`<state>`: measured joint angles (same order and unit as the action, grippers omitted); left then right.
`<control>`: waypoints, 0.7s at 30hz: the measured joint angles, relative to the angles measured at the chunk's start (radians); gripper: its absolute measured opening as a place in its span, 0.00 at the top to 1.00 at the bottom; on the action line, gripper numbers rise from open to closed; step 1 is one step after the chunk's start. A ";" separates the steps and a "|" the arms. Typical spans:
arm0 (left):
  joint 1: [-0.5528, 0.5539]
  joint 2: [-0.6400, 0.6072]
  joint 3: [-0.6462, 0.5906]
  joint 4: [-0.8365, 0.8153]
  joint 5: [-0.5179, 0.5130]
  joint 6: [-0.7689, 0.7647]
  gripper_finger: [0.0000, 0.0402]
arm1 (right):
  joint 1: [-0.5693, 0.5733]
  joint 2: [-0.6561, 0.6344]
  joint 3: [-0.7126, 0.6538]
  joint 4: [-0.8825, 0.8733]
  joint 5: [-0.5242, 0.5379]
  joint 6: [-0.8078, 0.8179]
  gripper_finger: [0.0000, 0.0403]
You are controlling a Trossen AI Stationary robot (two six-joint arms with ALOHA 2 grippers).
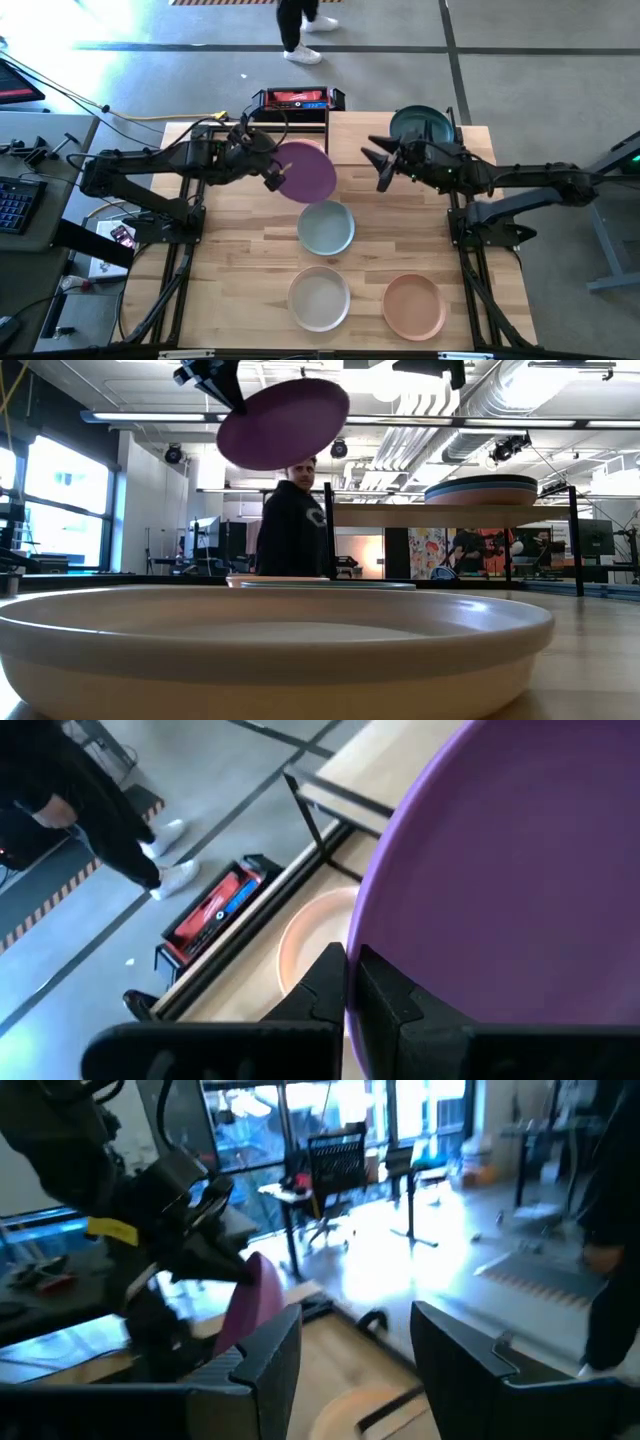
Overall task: Place and stack plates onto a shelf
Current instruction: Stack the violet plate on top of the green plate on the shelf
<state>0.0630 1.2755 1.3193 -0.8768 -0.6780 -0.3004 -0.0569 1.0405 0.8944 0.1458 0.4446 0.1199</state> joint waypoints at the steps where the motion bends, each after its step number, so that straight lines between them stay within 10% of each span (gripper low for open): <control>1: 0.004 0.000 0.000 0.010 0.000 0.000 1.00 | -0.009 0.000 0.000 0.018 0.000 -0.024 0.57; 9: 0.018 0.000 0.000 0.074 -0.004 0.011 1.00 | -0.059 0.020 0.107 0.041 -0.025 -0.180 0.57; 21: 0.048 0.000 0.000 0.086 -0.036 0.014 1.00 | -0.089 0.272 0.521 -0.528 0.010 -0.048 0.57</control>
<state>0.1110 1.2760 1.3190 -0.7910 -0.7140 -0.2867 -0.1455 1.3127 1.4151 -0.3821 0.4547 0.0720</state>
